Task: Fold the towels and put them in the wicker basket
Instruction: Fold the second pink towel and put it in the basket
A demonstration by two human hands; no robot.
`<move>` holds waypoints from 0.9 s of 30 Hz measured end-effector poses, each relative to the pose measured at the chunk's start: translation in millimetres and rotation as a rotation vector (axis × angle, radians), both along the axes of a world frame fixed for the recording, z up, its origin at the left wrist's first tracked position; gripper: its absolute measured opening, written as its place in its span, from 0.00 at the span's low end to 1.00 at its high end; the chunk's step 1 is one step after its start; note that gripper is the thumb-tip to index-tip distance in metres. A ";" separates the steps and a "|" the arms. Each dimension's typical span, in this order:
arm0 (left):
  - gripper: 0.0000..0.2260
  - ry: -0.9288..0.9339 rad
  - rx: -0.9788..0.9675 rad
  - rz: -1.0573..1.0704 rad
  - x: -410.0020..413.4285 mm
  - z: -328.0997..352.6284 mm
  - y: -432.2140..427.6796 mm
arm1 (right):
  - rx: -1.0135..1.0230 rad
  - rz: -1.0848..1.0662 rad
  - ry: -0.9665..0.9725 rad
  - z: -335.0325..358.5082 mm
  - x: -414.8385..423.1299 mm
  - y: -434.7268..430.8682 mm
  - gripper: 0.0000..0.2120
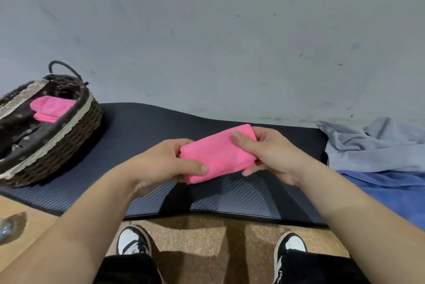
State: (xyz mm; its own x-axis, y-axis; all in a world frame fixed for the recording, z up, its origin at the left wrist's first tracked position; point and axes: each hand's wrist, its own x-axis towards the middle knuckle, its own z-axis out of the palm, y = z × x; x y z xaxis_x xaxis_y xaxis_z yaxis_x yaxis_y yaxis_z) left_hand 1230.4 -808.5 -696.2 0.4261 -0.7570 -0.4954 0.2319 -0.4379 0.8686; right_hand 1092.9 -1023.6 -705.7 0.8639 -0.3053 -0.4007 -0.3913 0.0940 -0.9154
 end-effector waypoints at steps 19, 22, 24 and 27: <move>0.17 -0.013 -0.301 0.772 61.7 30.5 105.8 | 0.052 -0.101 -0.026 27.5 94.9 161.5 0.21; 0.19 -0.118 -0.297 0.933 115.3 60.2 145.9 | -0.047 -0.042 -0.015 45.8 133.7 178.2 0.23; 0.21 -0.207 -0.279 1.033 151.3 77.5 173.3 | -0.051 -0.018 -0.005 58.4 159.9 192.9 0.23; 0.27 -0.413 -0.148 1.091 196.7 80.1 206.9 | -0.031 0.021 0.020 69.4 195.3 216.0 0.24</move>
State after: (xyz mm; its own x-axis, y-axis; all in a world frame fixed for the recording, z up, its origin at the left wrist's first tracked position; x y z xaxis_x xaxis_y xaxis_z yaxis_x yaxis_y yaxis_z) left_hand 1427.1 -601.7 -616.1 0.9920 0.0698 -0.1056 0.1104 -0.0700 0.9914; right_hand 1288.3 -807.6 -636.3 0.8621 -0.2992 -0.4090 -0.4116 0.0575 -0.9096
